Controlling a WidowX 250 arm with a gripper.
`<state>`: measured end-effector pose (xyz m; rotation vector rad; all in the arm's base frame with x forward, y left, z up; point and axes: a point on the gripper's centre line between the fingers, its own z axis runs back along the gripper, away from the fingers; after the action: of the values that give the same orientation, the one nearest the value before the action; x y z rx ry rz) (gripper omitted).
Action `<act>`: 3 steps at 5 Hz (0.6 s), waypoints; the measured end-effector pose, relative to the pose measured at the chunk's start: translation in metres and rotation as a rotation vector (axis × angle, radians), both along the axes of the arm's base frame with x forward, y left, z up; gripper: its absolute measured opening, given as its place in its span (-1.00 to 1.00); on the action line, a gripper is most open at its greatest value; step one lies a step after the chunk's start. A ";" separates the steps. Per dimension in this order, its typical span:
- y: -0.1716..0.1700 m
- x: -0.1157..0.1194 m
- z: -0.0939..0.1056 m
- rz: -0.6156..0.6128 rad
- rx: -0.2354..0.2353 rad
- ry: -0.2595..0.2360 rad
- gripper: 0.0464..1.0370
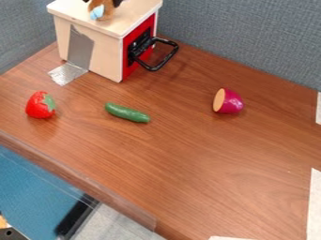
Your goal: Put the brown object on top of the drawer
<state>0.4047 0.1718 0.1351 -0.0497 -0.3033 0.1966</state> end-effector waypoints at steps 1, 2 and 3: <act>-0.003 -0.005 0.013 -0.020 -0.005 -0.007 0.93; -0.006 -0.012 0.031 -0.013 0.010 -0.035 0.93; -0.012 -0.021 0.034 -0.013 0.014 -0.023 0.93</act>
<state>0.3841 0.1602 0.1695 -0.0402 -0.3277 0.1808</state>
